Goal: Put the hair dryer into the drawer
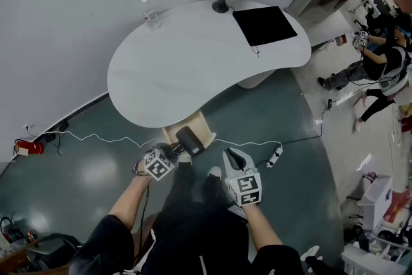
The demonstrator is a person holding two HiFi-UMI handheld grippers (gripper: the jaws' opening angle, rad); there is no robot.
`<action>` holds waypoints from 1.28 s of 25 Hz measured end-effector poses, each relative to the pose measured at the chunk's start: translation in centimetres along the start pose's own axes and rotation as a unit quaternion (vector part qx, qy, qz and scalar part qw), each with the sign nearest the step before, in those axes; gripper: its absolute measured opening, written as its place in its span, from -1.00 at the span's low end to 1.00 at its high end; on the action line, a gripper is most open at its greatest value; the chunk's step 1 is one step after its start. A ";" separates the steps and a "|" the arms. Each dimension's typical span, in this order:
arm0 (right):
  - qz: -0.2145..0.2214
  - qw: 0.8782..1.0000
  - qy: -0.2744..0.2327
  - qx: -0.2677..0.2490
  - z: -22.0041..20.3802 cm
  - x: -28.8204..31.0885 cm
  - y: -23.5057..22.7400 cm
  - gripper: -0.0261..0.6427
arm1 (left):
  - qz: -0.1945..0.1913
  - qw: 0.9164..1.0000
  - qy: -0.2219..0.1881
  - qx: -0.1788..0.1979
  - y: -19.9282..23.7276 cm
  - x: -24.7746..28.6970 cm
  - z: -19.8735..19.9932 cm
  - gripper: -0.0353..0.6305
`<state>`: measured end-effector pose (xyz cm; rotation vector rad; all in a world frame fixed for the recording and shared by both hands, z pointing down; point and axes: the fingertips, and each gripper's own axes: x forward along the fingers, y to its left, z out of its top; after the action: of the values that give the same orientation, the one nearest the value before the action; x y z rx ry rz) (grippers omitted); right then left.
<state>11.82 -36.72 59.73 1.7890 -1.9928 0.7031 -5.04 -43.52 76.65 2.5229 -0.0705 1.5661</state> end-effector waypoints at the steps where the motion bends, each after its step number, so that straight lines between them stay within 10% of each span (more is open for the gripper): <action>1: -0.004 1.000 0.002 0.003 0.0 0.1 0.1 -0.85 | -0.003 1.000 0.003 0.003 0.2 0.3 -0.1 -0.34; 32: -0.080 0.994 0.029 0.068 -2.2 0.8 -0.7 -0.85 | -0.022 0.994 0.081 0.075 4.2 8.1 -0.4 -0.33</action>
<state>12.24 -36.17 62.05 1.9566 -1.7782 0.8478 -2.32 -47.19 84.52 2.4748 0.1275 1.8152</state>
